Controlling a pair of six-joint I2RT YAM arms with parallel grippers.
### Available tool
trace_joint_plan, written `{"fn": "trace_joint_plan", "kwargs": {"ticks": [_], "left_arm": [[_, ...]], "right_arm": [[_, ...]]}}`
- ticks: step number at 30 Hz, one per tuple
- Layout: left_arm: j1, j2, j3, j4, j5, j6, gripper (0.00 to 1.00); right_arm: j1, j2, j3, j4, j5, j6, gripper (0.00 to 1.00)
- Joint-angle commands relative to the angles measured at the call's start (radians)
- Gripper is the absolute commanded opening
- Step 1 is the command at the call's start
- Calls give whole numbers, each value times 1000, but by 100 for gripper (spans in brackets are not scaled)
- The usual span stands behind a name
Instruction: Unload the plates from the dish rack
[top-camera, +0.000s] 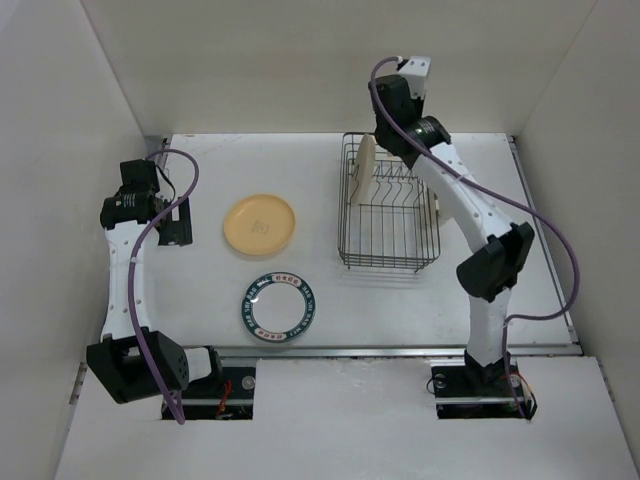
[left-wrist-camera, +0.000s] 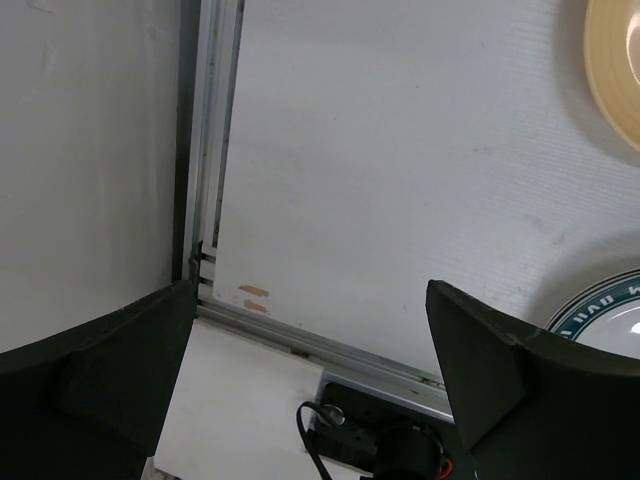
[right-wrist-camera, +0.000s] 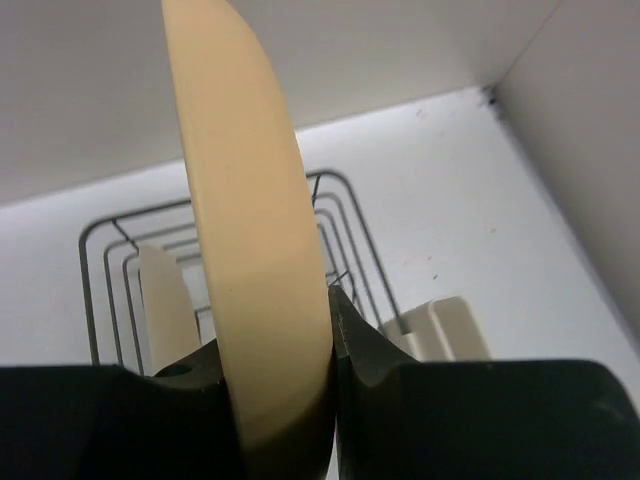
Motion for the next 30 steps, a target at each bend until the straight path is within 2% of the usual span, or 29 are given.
{"fn": "trace_joint_plan", "kwargs": {"ticks": [1,2,4,5,6,8,9,10,12,13,14,17,20,22,26,28,30], "left_arm": [[4,-28,20,-19,17,5,99],[4,-37,20,-19,54,14,99],[4,-47,30,-29,118,30,99],[4,-48,31,-29,211,50,99],[4,-60,52,-29,267,61,99],[4,-70,75,-55,392,83,99],[4,-71,96,-55,516,96,99],[4,-71,106,-65,573,115,99],[4,-71,118,-65,685,115,99],[-14,-71,118,-65,704,115,99],[-26,-71,129,-53,714,115,99],[-40,-61,129,-20,759,95,99],[-40,-34,120,7,800,81,99],[-40,-11,120,20,809,81,99],[-40,52,86,30,734,99,99],[-40,81,75,10,756,109,95],[-51,96,75,10,790,118,87]], "right_arm": [[24,-141,46,130,192,-95,0],[39,-173,23,162,169,-112,0],[49,-272,-75,260,-73,-125,0],[49,-294,-106,278,-203,-125,0],[49,-305,-131,291,-449,-125,0],[49,-259,-120,241,-659,-99,0],[49,-229,-105,213,-769,-98,0],[49,-196,-105,196,-1009,-98,0],[49,-110,-117,196,-1269,-98,0],[58,-86,-142,238,-1500,-83,0],[67,-37,-151,260,-1592,-69,0],[113,17,-169,334,-1776,-23,0],[163,49,-179,381,-1839,-23,0],[173,49,-194,406,-1839,-11,0],[196,49,-225,427,-1858,-2,0],[196,69,-225,427,-1870,-2,0],[205,80,-234,427,-1879,-2,0]]}}
